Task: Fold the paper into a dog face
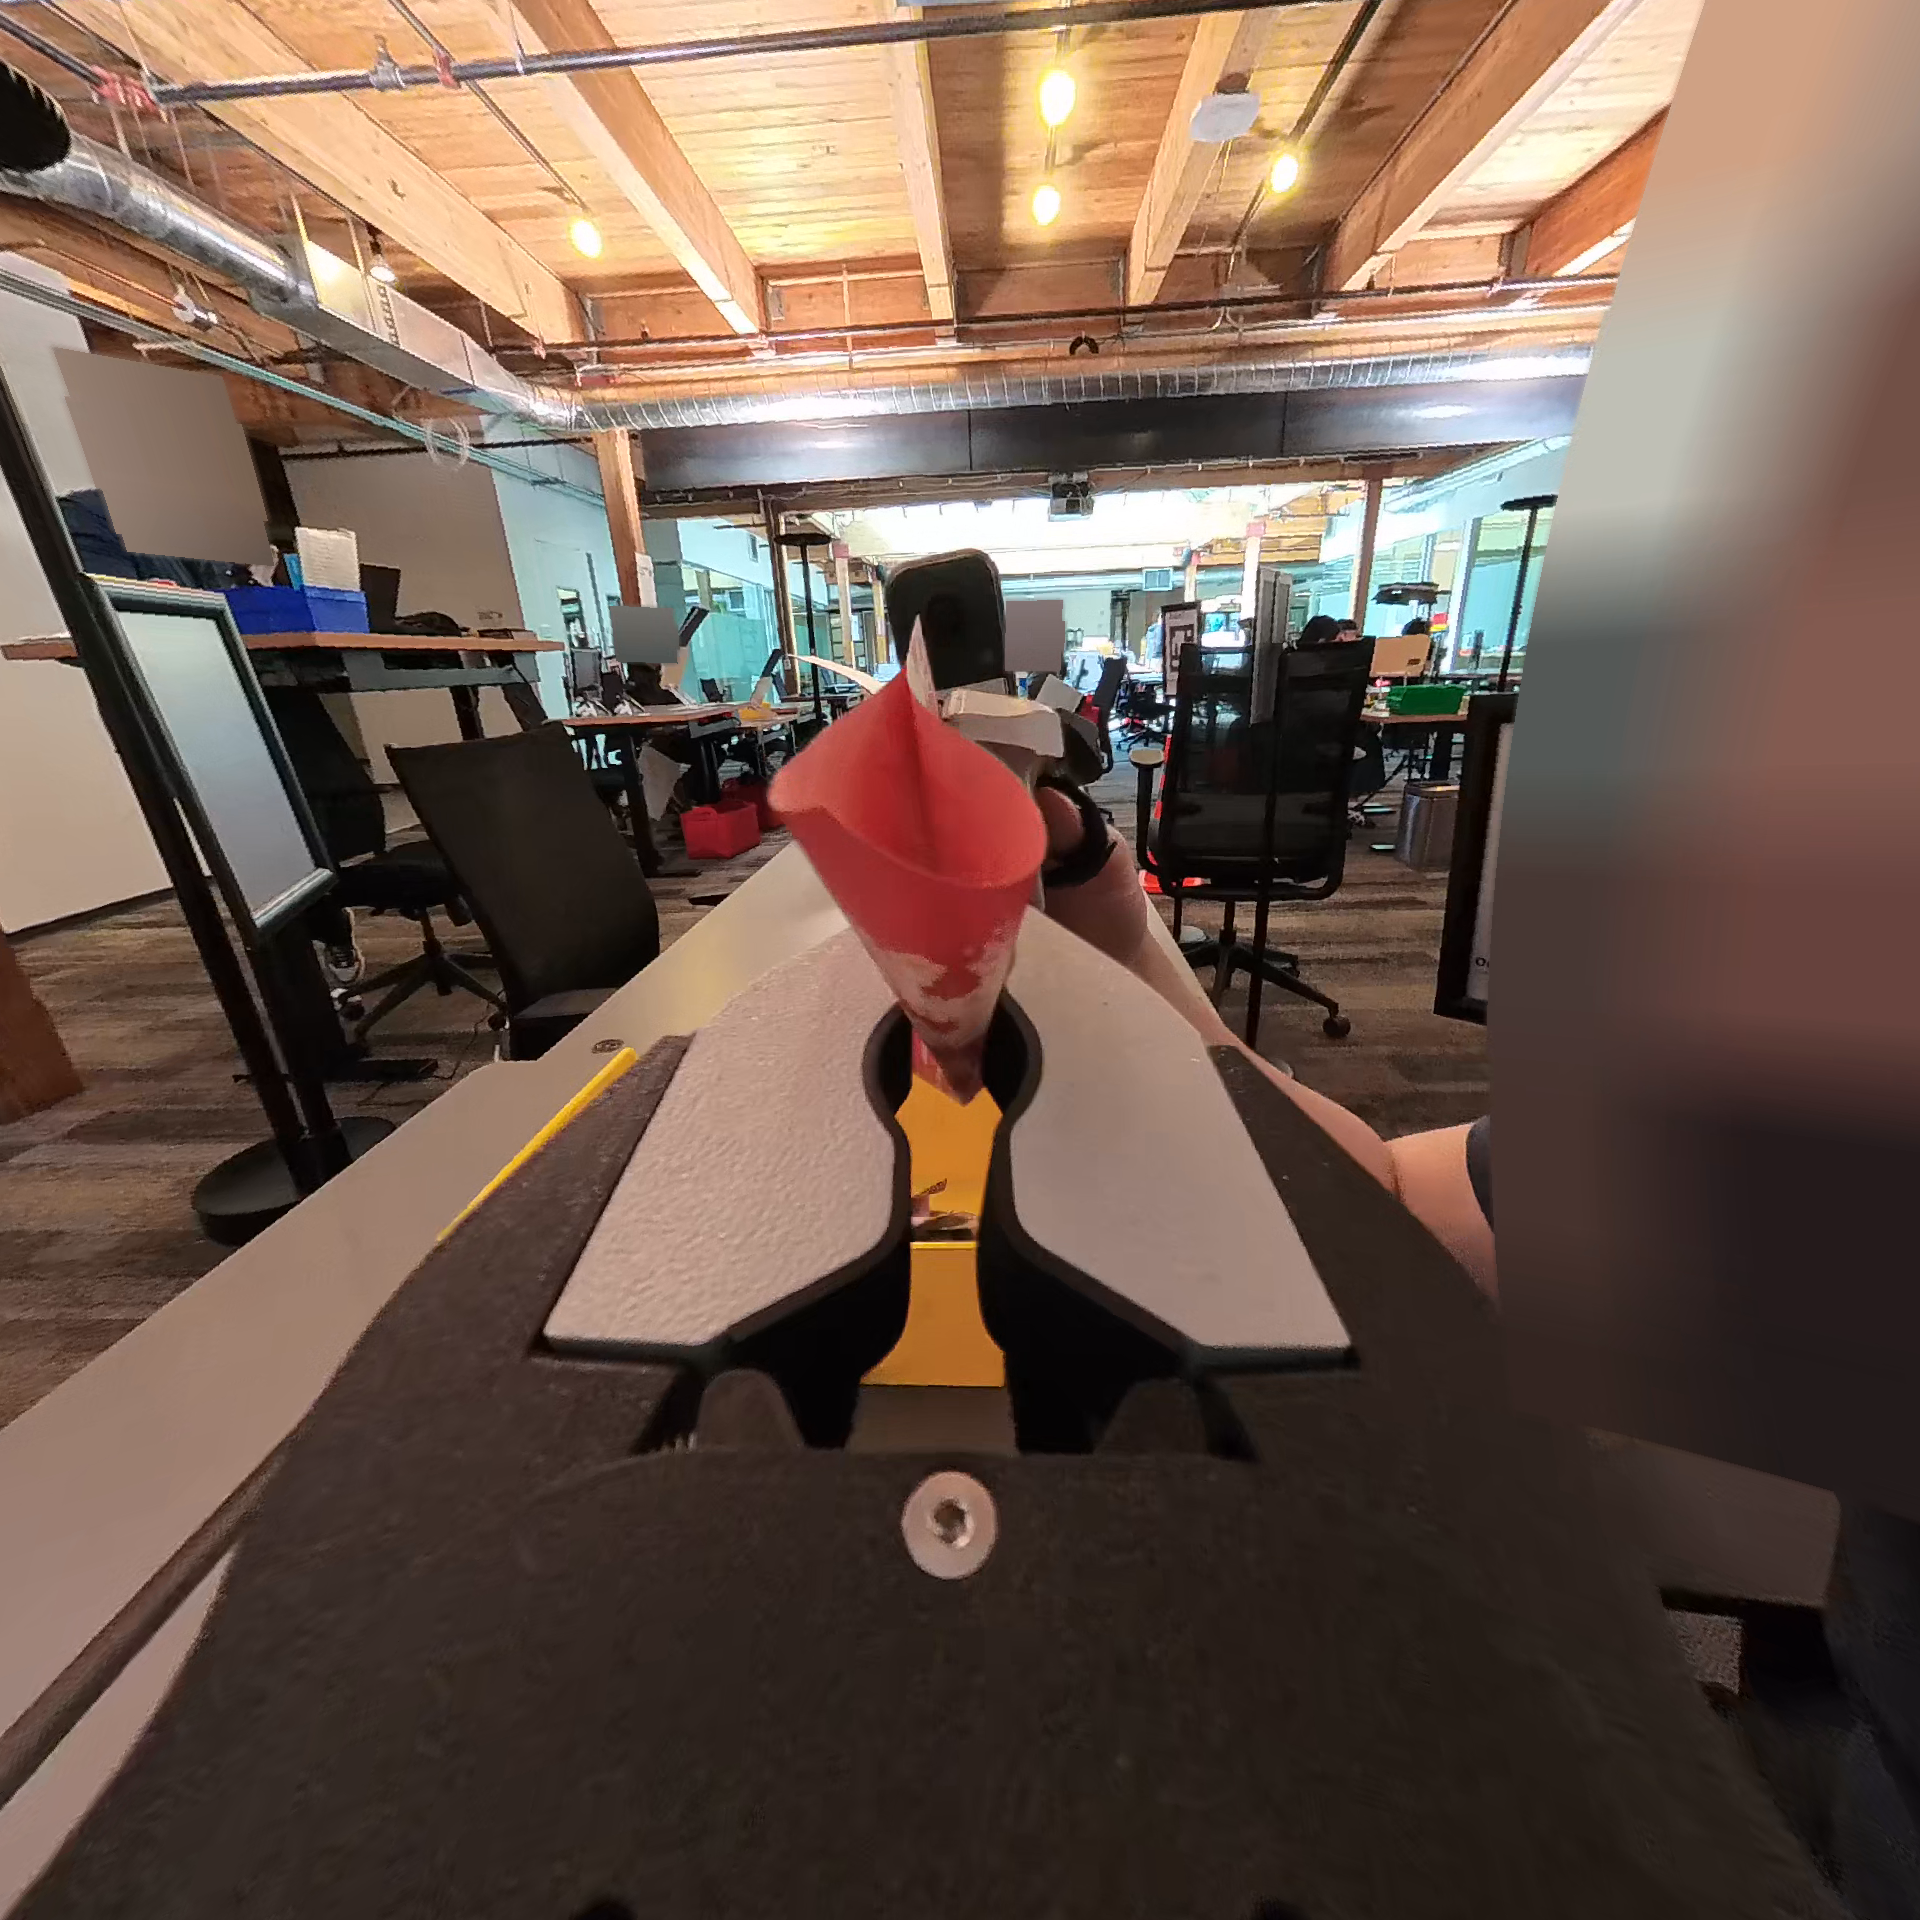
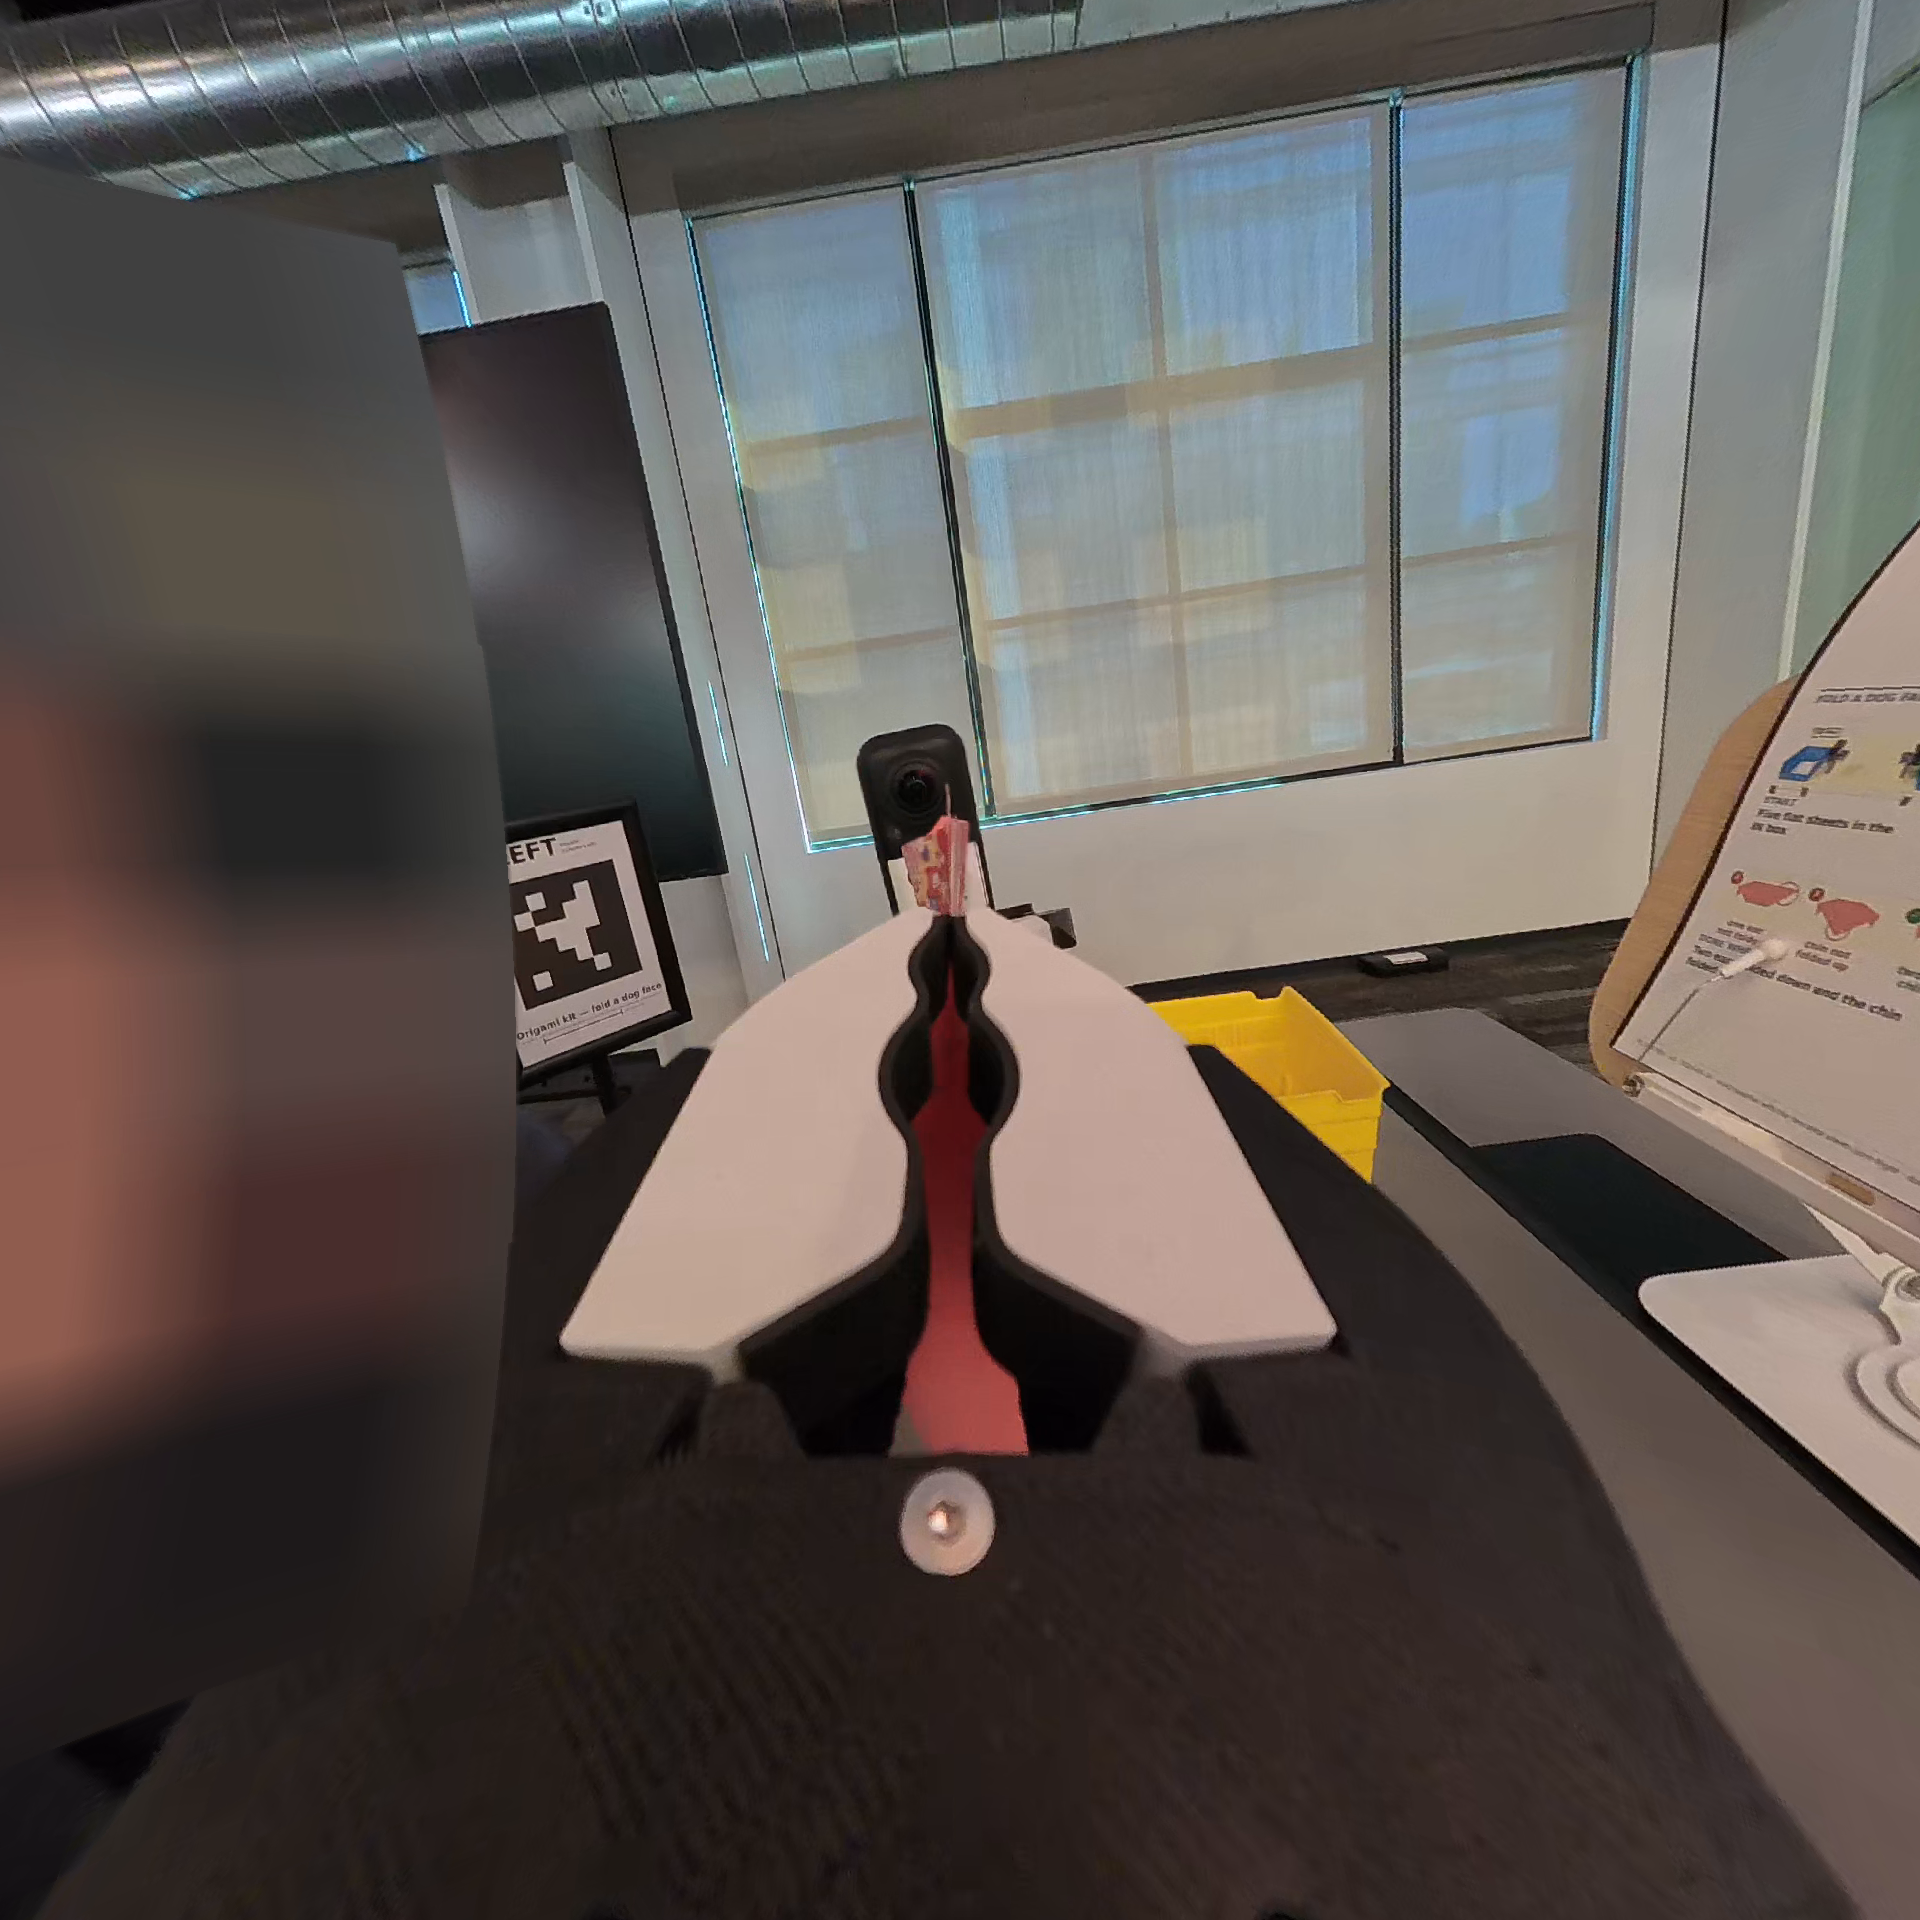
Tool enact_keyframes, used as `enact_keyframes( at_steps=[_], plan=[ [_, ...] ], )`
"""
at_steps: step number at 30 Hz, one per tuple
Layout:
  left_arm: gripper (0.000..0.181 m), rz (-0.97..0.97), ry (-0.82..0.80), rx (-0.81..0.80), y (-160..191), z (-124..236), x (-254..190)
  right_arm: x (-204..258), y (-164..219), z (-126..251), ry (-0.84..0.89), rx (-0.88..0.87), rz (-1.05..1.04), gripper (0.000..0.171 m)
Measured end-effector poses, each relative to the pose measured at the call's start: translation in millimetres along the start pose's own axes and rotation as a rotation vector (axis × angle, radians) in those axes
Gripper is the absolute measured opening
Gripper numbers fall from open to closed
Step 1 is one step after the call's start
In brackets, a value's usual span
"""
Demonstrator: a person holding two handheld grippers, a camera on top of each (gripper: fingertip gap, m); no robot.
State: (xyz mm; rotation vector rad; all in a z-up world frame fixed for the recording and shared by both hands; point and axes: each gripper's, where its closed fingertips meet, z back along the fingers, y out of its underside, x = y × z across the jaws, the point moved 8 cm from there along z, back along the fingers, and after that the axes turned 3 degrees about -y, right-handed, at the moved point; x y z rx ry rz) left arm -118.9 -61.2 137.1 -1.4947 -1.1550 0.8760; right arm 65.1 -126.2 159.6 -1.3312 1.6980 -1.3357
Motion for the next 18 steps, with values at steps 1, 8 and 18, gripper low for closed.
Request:
enact_keyframes(
  at_steps=[1,8,18],
  plan=[
    [0.004,-0.007,-0.006,0.000,0.1,0.0,0.0,0.1,0.2,-0.3,-0.002,0.002,-0.002,0.001],
    [0.003,-0.051,-0.053,0.029,2.3,-0.9,1.5,-1.0,1.2,-1.7,0.050,0.021,0.023,0.007],
    [0.034,-0.149,-0.241,0.059,-10.1,13.5,11.5,0.3,-1.7,3.3,0.120,0.073,0.090,0.001]
  ],
)
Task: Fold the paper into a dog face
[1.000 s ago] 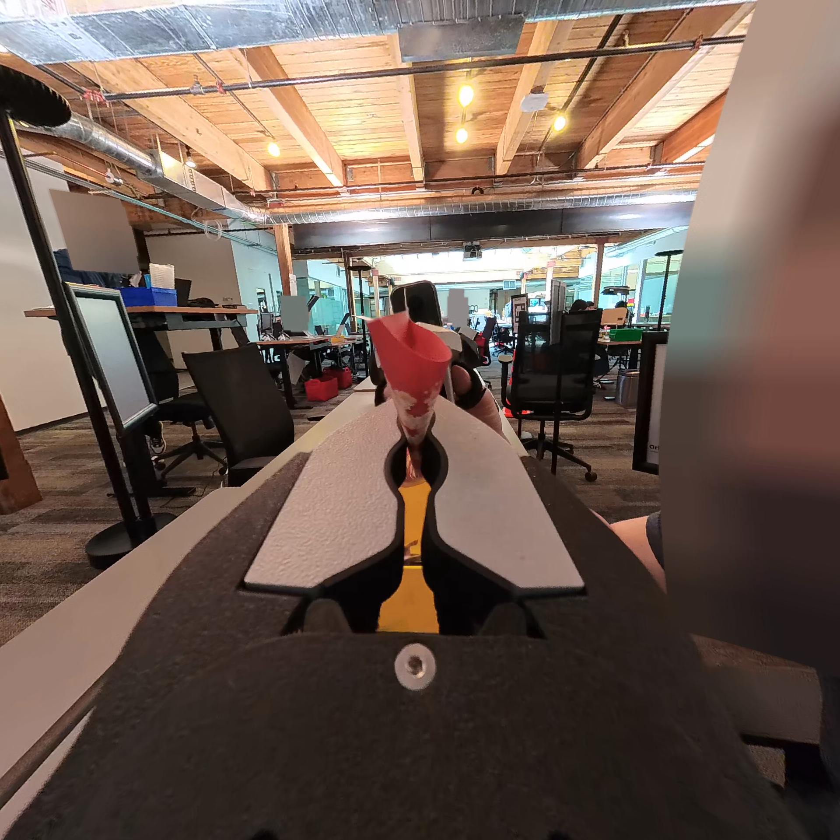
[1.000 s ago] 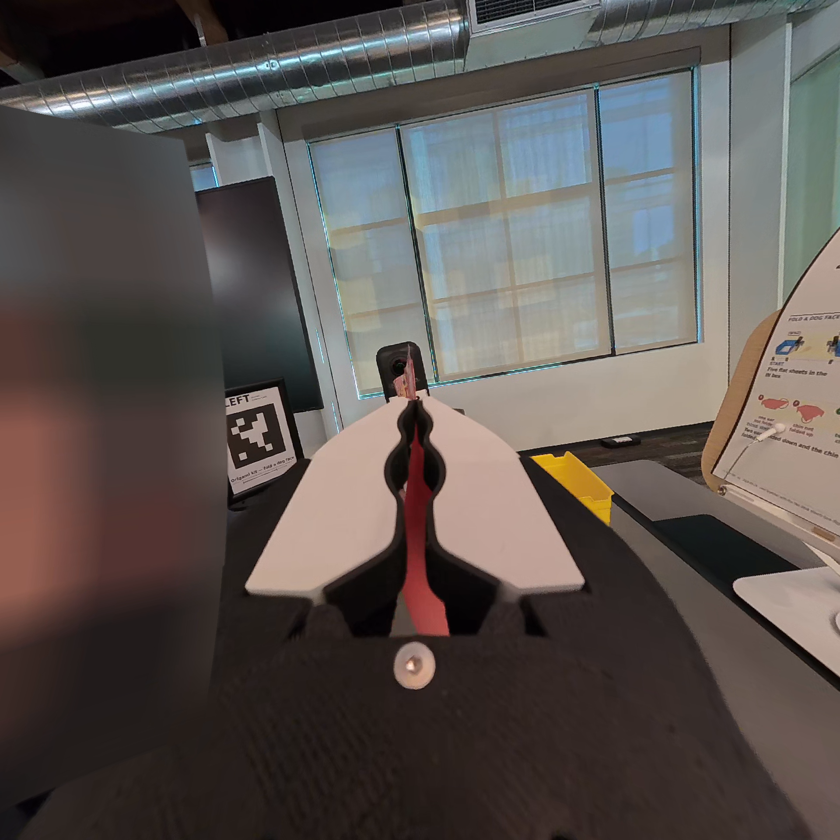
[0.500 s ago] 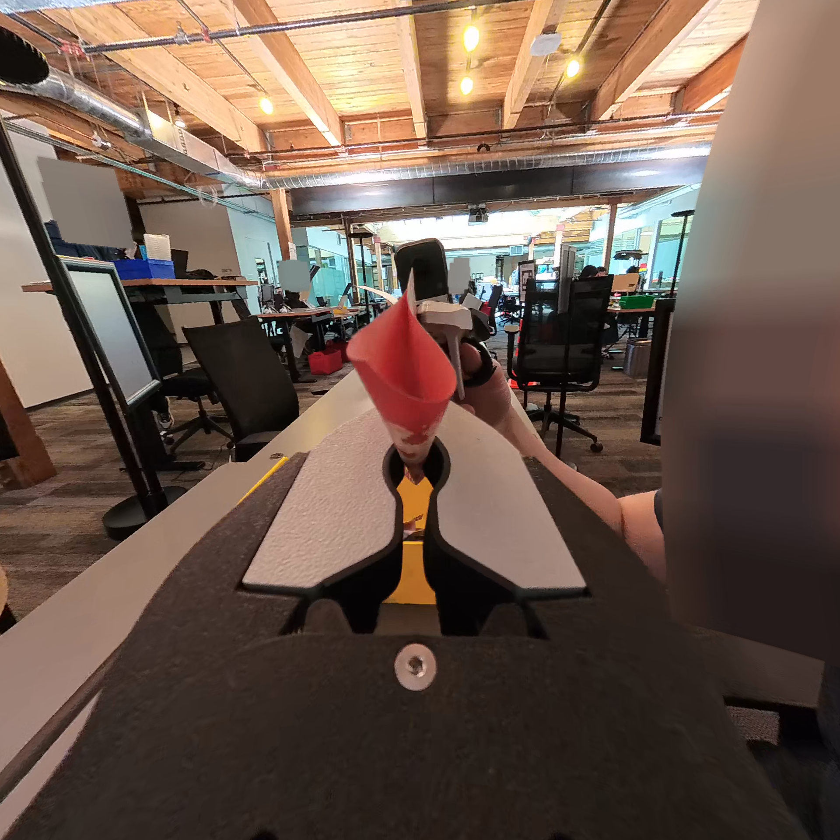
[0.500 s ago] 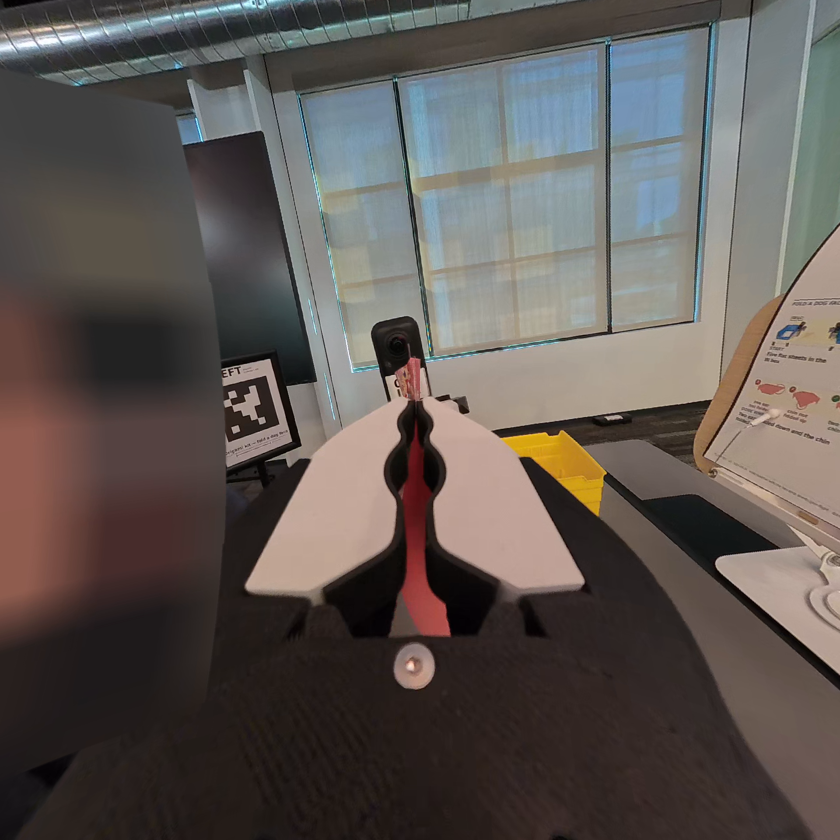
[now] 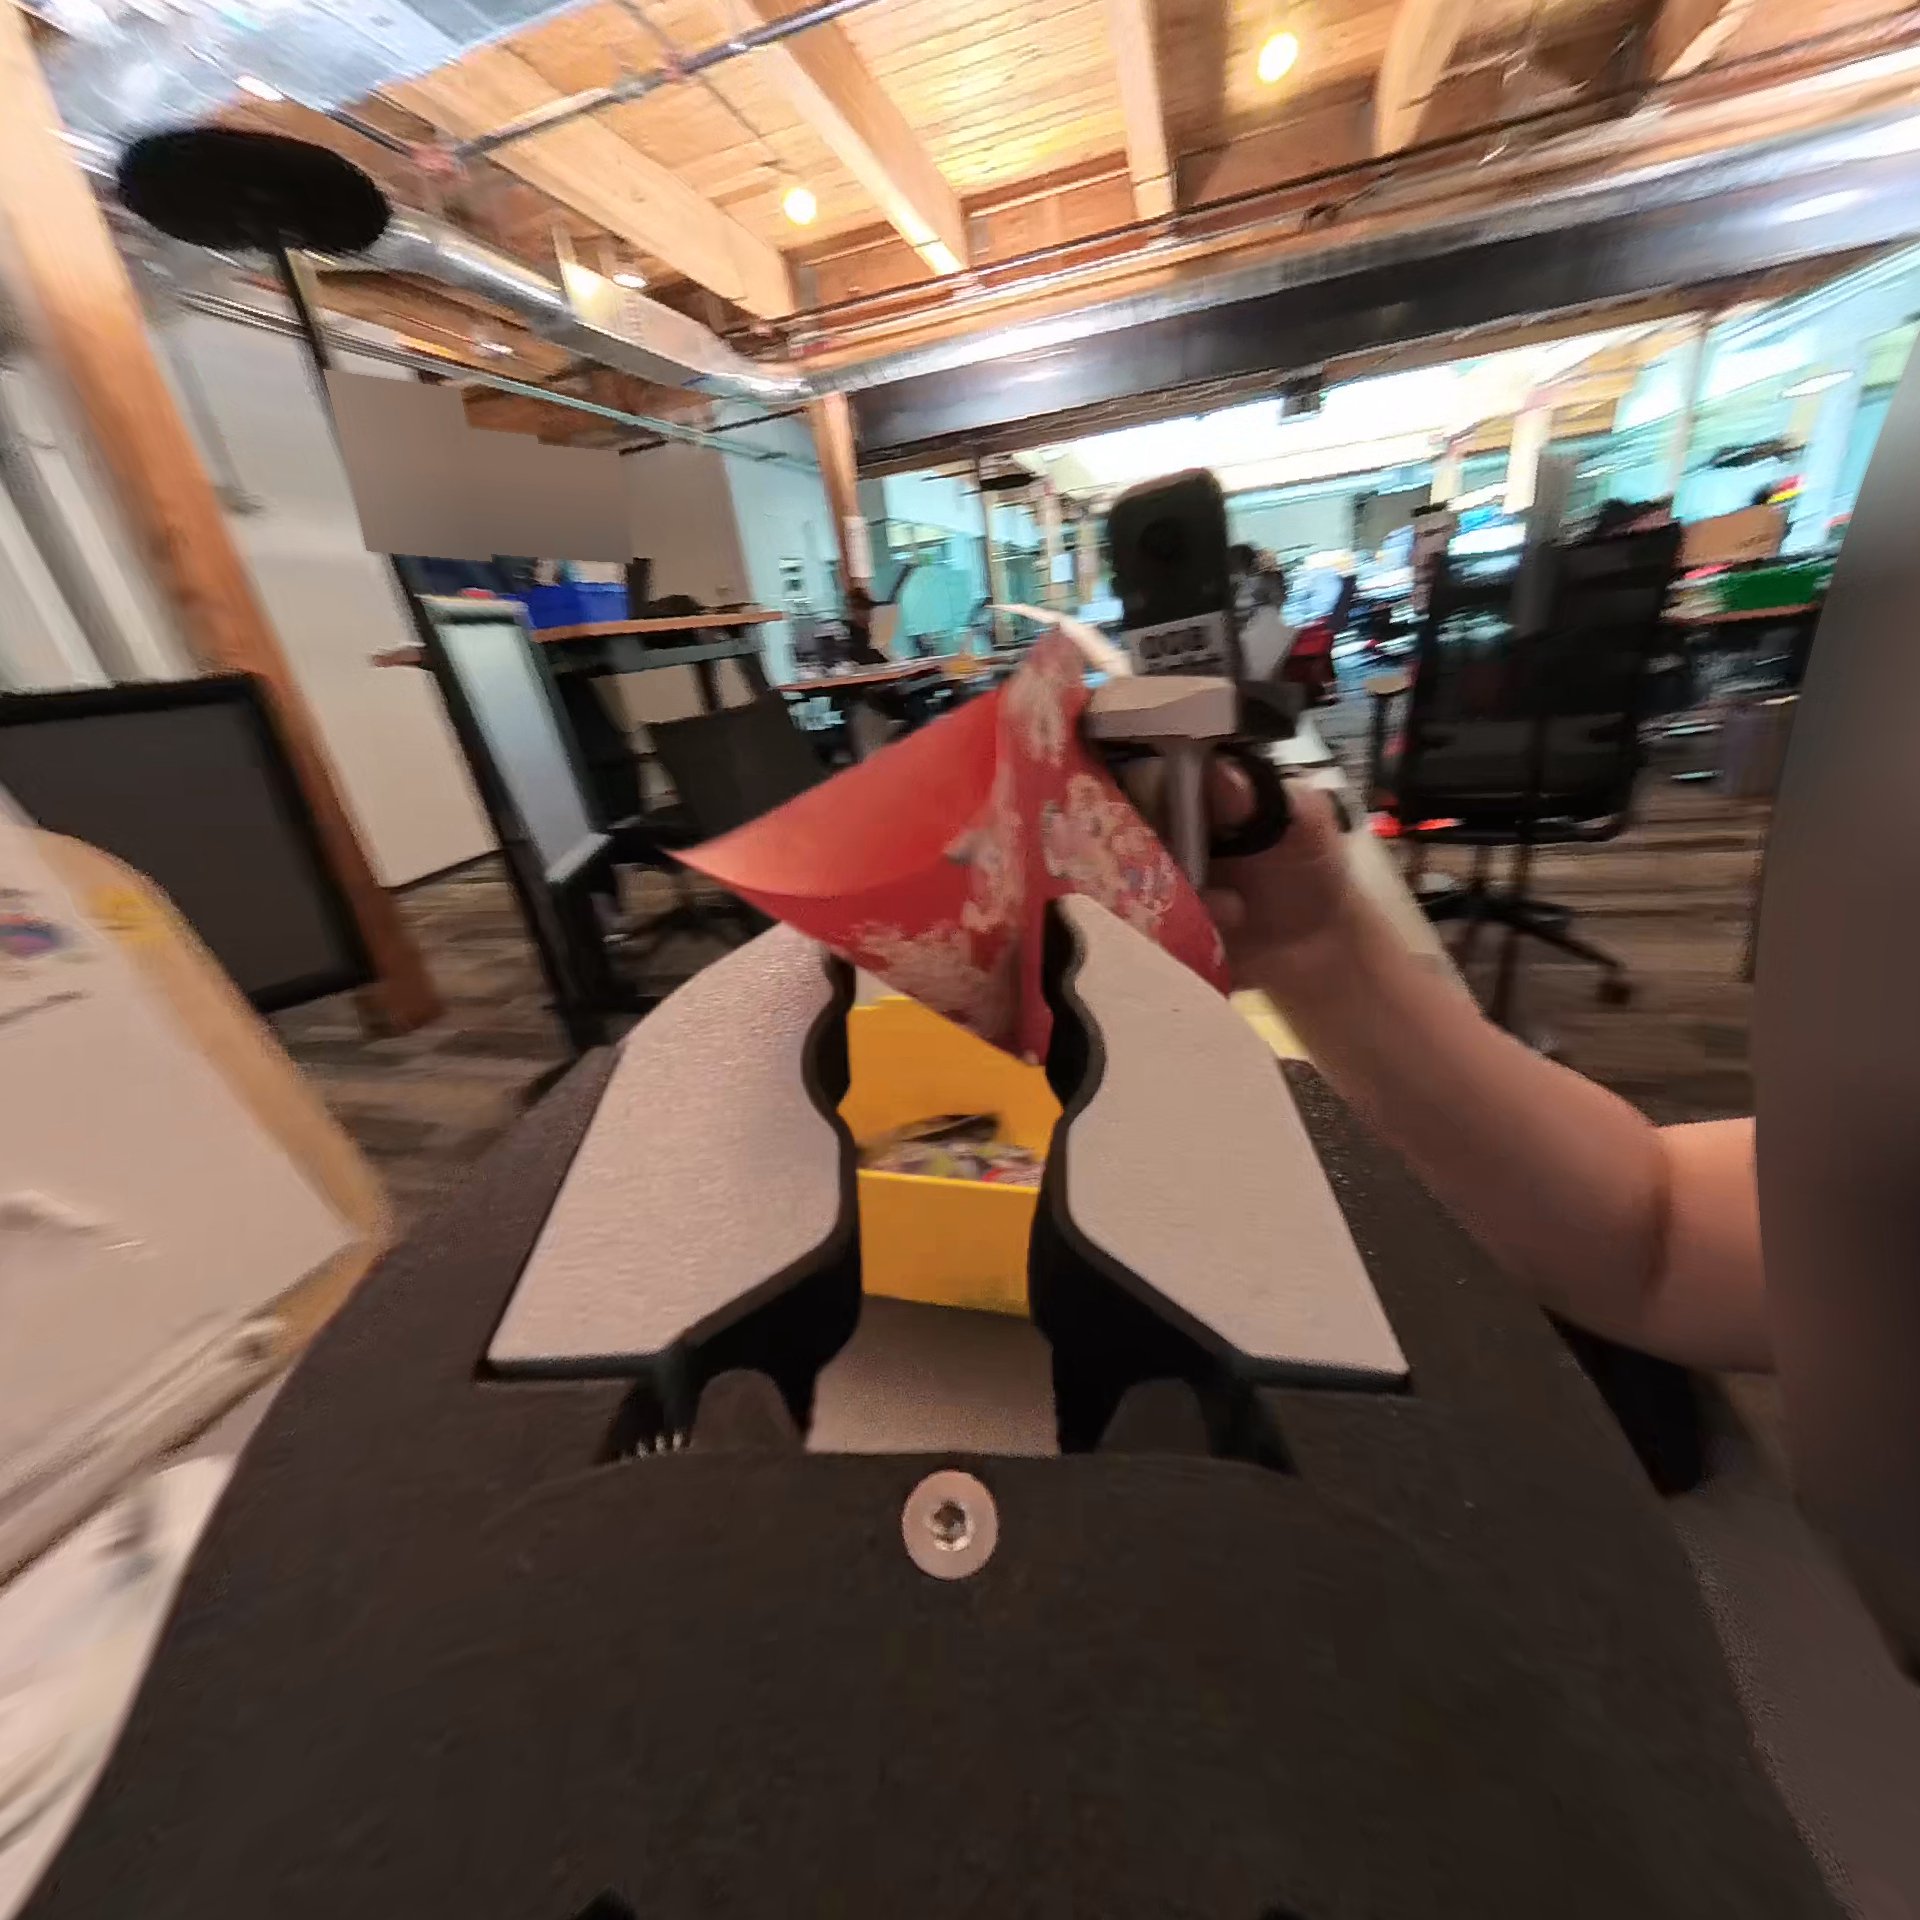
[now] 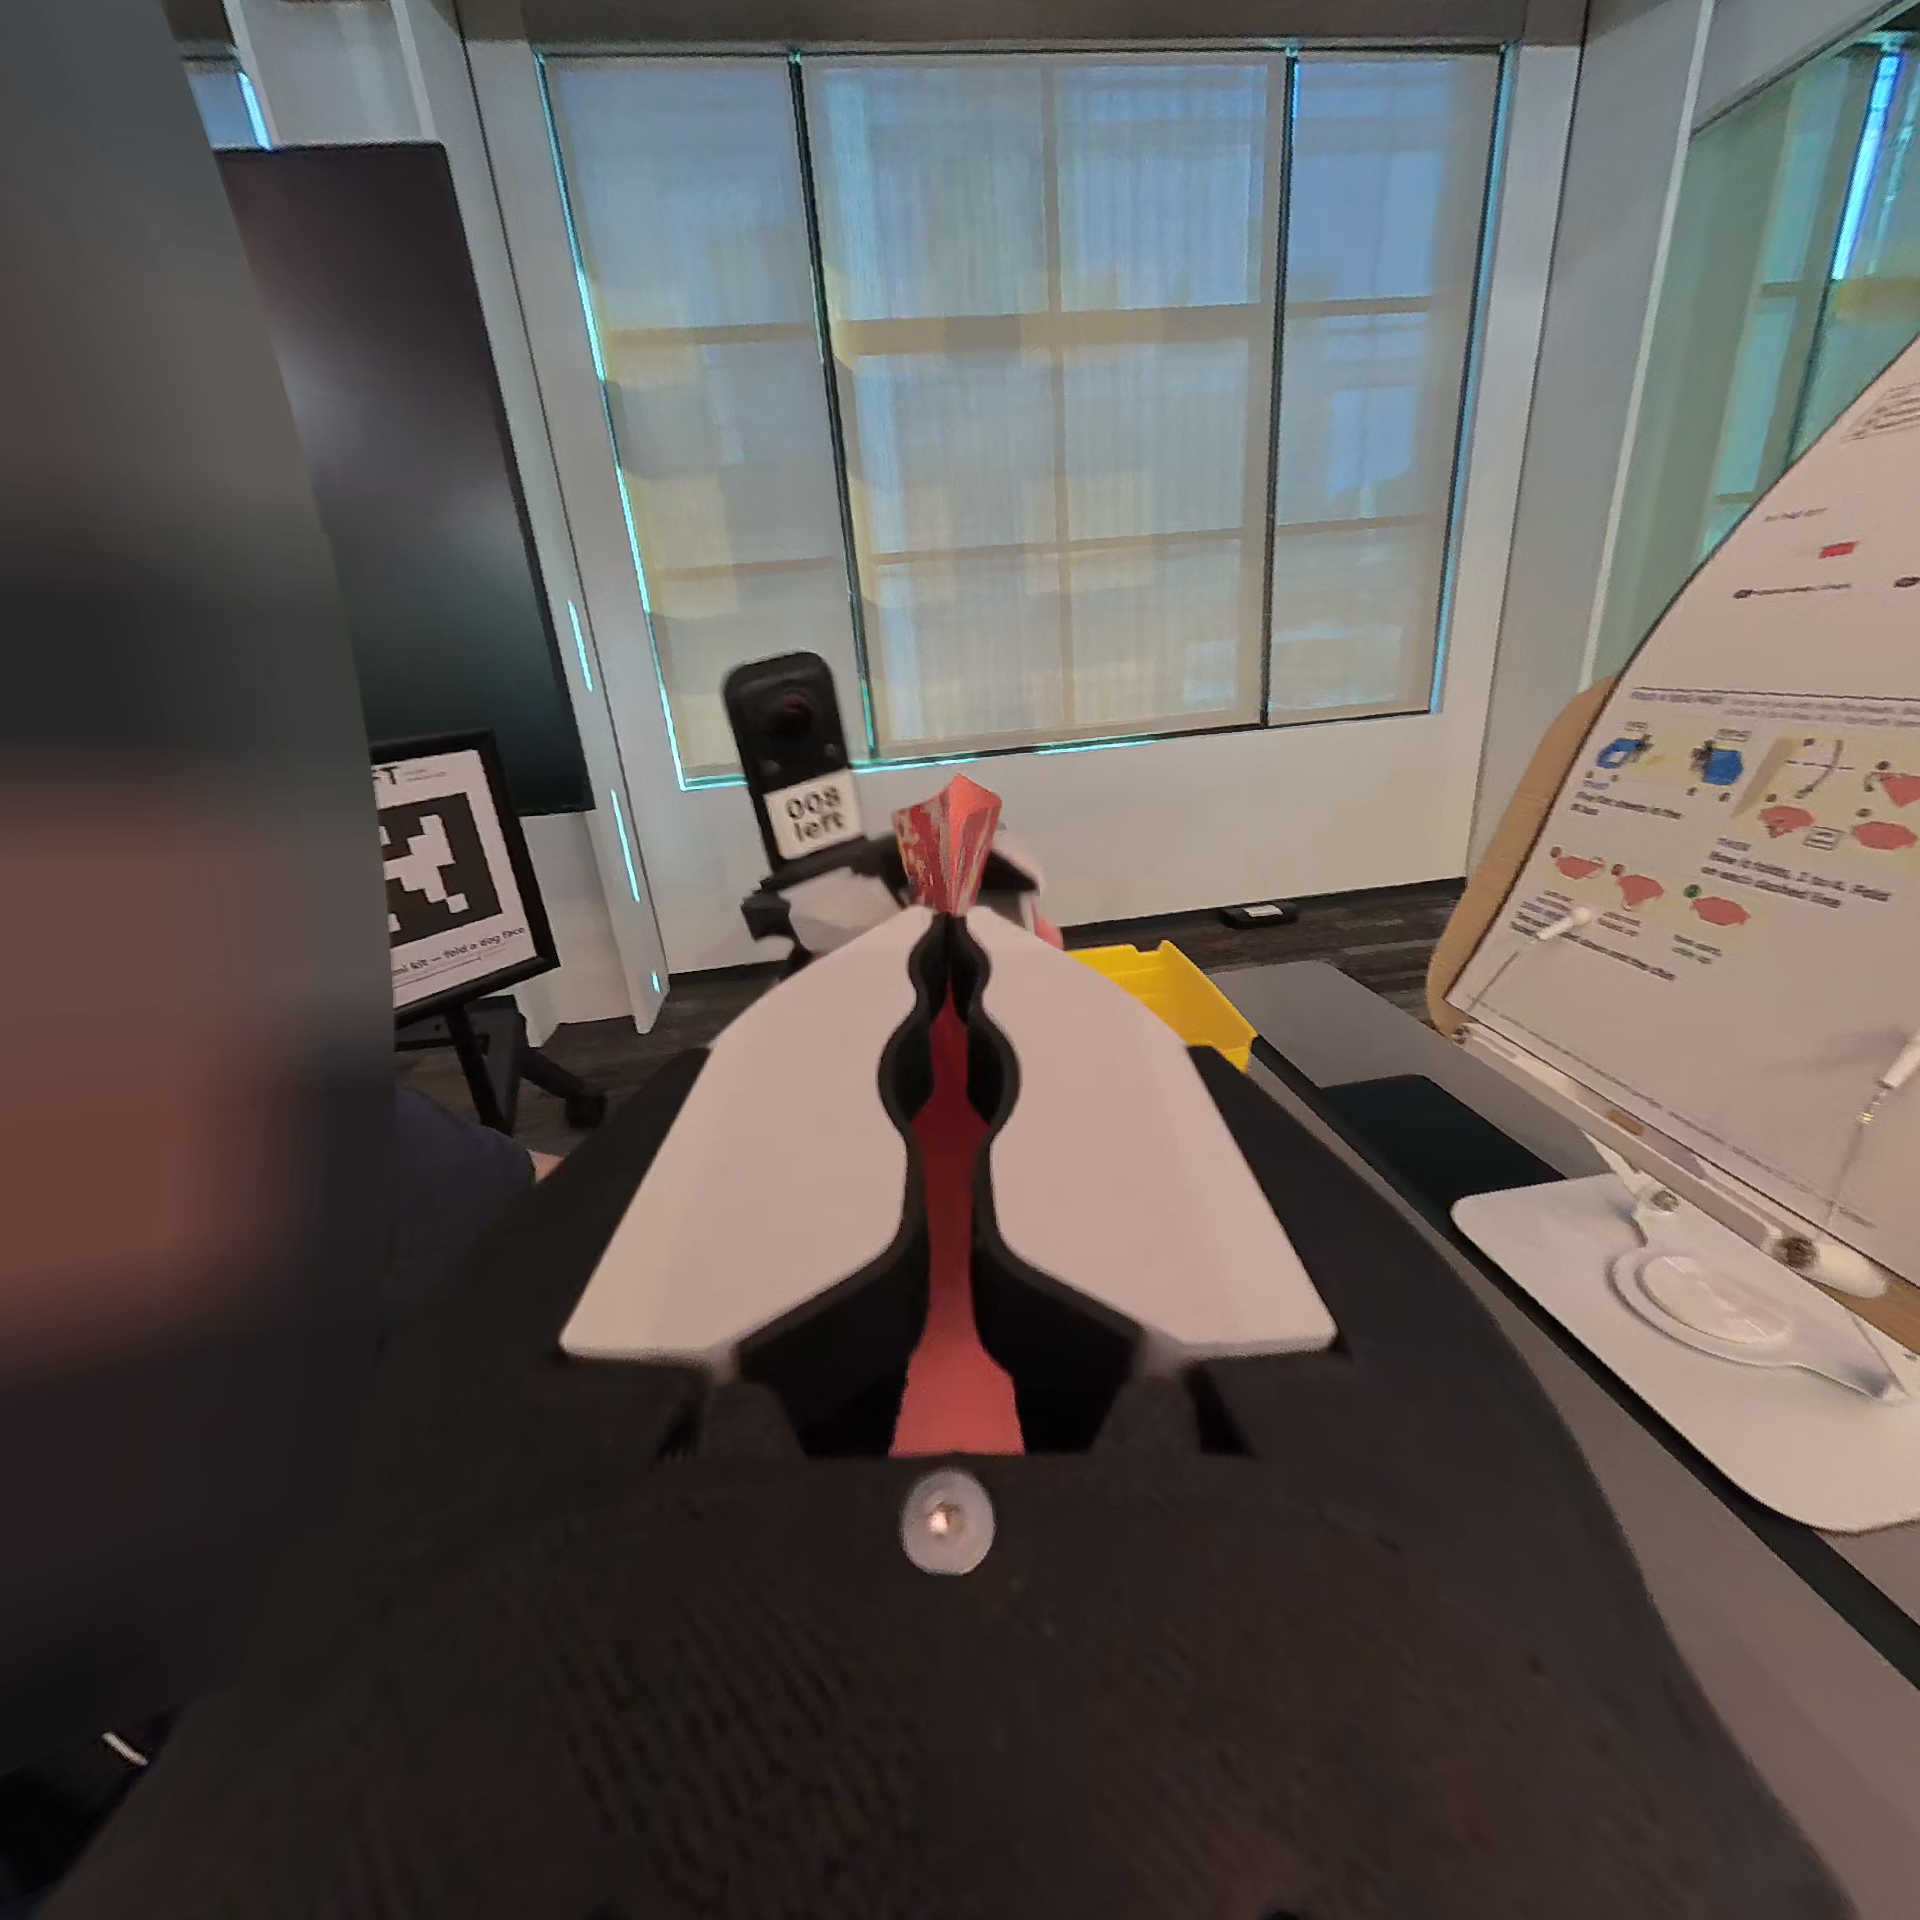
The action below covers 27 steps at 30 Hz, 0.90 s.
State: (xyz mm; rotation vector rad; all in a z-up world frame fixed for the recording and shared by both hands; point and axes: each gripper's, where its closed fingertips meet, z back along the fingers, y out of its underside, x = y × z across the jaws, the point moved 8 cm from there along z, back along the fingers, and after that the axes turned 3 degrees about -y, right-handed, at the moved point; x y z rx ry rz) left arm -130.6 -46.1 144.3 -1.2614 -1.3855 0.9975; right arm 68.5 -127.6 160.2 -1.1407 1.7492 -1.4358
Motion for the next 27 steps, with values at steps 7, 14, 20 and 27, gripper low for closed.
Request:
enact_keyframes(
  at_steps=[7,14,20,27],
  plan=[
    [0.024,-0.254,-0.161,0.151,-29.1,38.5,-8.0,-3.9,14.9,2.6,0.105,0.307,0.093,0.000],
    [0.016,-0.441,-0.054,0.445,21.4,-10.3,-31.6,-1.6,45.8,-24.9,0.050,0.504,0.091,0.001],
    [0.005,-0.449,-0.049,0.456,27.6,-14.4,-28.7,-0.8,52.8,-32.0,0.033,0.536,0.122,0.001],
    [0.021,-0.473,-0.021,0.477,29.3,-8.9,-27.3,6.1,54.2,-32.9,-0.021,0.557,0.179,0.001]
  ],
)
